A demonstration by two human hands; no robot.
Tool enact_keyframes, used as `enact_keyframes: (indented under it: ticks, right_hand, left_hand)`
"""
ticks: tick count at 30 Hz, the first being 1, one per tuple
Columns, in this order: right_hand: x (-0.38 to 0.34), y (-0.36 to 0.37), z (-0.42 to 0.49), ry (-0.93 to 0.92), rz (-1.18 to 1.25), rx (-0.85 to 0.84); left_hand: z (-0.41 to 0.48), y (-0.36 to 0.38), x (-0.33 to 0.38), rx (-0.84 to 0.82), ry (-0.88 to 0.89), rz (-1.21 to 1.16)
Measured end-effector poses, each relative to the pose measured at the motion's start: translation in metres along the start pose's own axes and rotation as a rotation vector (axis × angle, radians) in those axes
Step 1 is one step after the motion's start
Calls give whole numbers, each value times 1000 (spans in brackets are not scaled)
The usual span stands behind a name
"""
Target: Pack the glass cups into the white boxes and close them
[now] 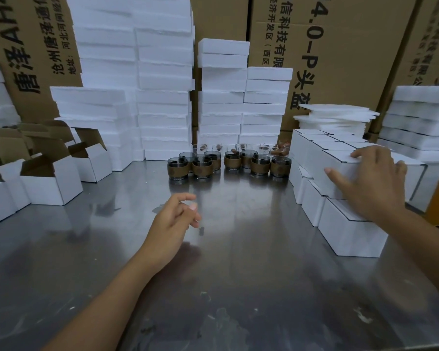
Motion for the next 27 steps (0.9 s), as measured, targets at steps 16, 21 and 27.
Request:
enact_keyframes:
  ticks: [16, 21, 27]
  right_hand:
    - [1, -21, 2, 4, 274, 109]
    - [-10, -32, 10, -26, 352, 133]
    - [-62, -43, 1, -192, 486, 104]
  left_hand:
    - [-1, 1, 0, -14, 19, 19]
    - [0, 2, 0, -16, 19, 11]
    - [0, 2, -3, -15, 18, 1]
Point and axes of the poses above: each hand's wrist, its own z-axis towards the middle knuckle, its own y-axis out of the palm, x = y × z, the point moved 6 cm from there along z, towards the middle knuckle, and after that the axes turned 15 degrees about x, right-handed, at the moved point
